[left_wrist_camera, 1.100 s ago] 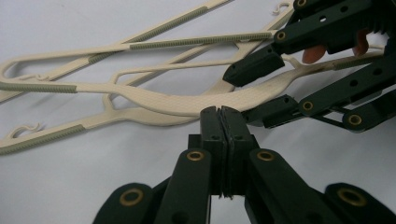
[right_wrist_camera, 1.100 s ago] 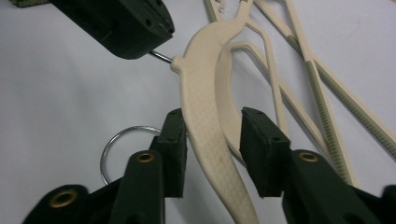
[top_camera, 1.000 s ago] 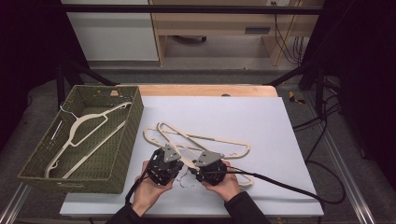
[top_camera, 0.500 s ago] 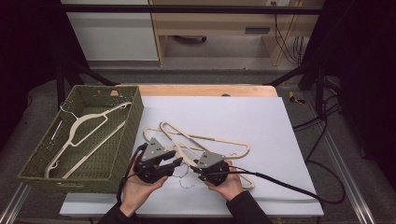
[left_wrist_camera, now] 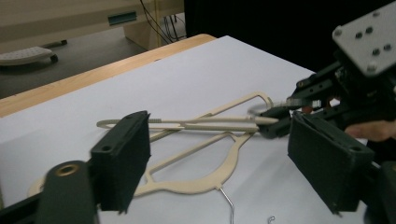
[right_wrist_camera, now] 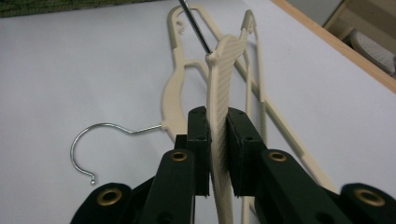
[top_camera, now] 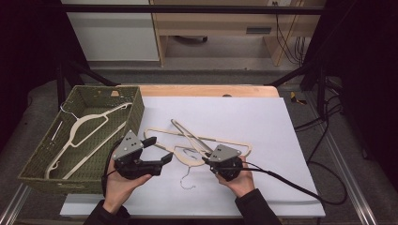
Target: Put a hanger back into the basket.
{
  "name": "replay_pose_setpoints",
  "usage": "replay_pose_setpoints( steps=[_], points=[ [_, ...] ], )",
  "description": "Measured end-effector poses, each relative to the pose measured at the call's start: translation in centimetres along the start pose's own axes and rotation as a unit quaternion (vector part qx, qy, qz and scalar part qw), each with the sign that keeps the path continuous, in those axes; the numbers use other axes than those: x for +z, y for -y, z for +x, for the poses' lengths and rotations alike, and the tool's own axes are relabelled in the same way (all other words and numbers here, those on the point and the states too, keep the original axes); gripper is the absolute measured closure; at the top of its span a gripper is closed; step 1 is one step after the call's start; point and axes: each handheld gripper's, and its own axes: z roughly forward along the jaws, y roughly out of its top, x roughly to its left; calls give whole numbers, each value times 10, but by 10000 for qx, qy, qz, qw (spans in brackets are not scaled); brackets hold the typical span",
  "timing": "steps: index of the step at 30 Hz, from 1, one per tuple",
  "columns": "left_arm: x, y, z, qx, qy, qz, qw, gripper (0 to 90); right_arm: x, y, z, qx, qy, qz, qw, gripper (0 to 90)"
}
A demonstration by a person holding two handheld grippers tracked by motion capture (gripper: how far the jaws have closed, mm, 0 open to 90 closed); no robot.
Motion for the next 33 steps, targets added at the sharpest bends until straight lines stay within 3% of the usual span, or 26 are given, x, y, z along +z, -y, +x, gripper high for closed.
replay_pose_setpoints(
  steps=[7, 10, 13, 17, 21, 25, 28, 33],
  points=[
    [12, 5, 2, 94, 120, 231, 9996, 115, -21, 2, -17, 147, 333, -149, 9992, 865],
    [14, 7, 2, 120, 151, 300, 9994, 109, -30, 4, -25, 336, 249, -230, 9989, 865],
    [16, 7, 1, 124, 197, 320, 9992, 104, -37, 4, -27, 377, 185, -222, 9989, 866],
    [19, 8, -3, 230, 274, 398, 9986, 99, -42, 1, -26, 444, -135, -372, 9982, 866],
    [26, 9, -7, 384, 390, 496, 9973, 102, -44, -5, -19, 365, -481, -469, 9971, 866],
    [34, 11, -11, 524, 477, 633, 9955, 116, -41, -10, -10, 382, -924, -531, 9936, 866],
    [38, 14, -13, 607, 603, 722, 9937, 173, -38, -13, -3, 336, -1207, -538, 9907, 866],
    [47, 18, -16, 775, 746, 895, 9902, 296, -36, -16, 4, 216, -1466, -514, 9876, 866]
  ],
)
